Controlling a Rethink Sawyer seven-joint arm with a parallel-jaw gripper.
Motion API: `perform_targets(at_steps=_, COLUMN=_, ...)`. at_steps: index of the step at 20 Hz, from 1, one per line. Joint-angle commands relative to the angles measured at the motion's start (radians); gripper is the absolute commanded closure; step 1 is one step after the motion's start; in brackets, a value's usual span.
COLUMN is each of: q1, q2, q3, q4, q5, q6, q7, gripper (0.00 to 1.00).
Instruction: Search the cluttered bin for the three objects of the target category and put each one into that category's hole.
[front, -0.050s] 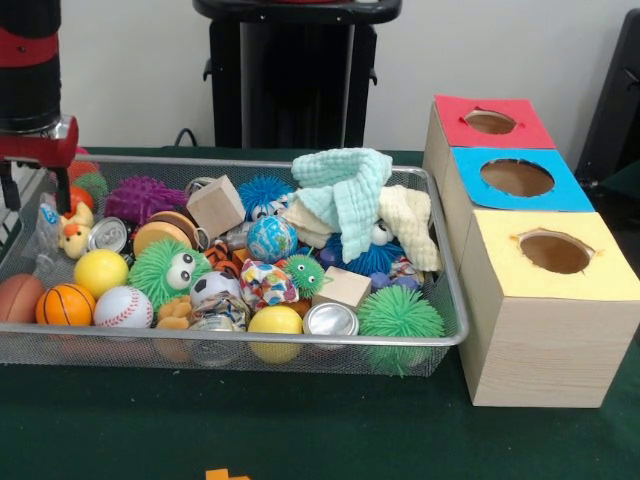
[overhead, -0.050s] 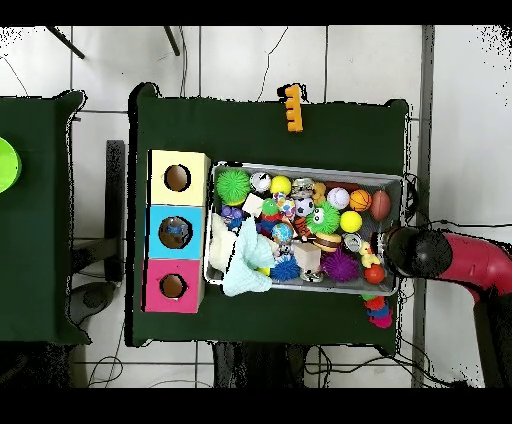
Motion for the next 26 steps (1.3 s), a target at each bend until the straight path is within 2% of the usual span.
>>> perform_targets(at_steps=1, q1=0.058, q2=0.064, q3=-0.063, q4=0.074, q5=-0.057, q6=-0.093, q7=0.101, gripper=0.00)
perform_targets(at_steps=4, q1=0.081, q2=0.055, q3=-0.077, q4=0.071, q5=-0.030, q6=-0.081, q7=0.094, gripper=0.00)
perform_targets(at_steps=9, q1=0.098, q2=0.058, q3=-0.104, q4=0.077, q5=-0.027, q6=-0.117, q7=0.099, gripper=0.00)
perform_targets(at_steps=13, q1=0.109, q2=0.097, q3=-0.110, q4=0.030, q5=-0.020, q6=-0.099, q7=0.078, gripper=0.00)
perform_targets(at_steps=22, q1=0.103, q2=0.156, q3=-0.090, q4=-0.077, q5=0.027, q6=0.027, q7=-0.020, gripper=0.00)
perform_targets(at_steps=26, q1=0.091, q2=0.207, q3=-0.100, q4=-0.111, q5=0.008, q6=-0.010, q7=-0.032, gripper=0.00)
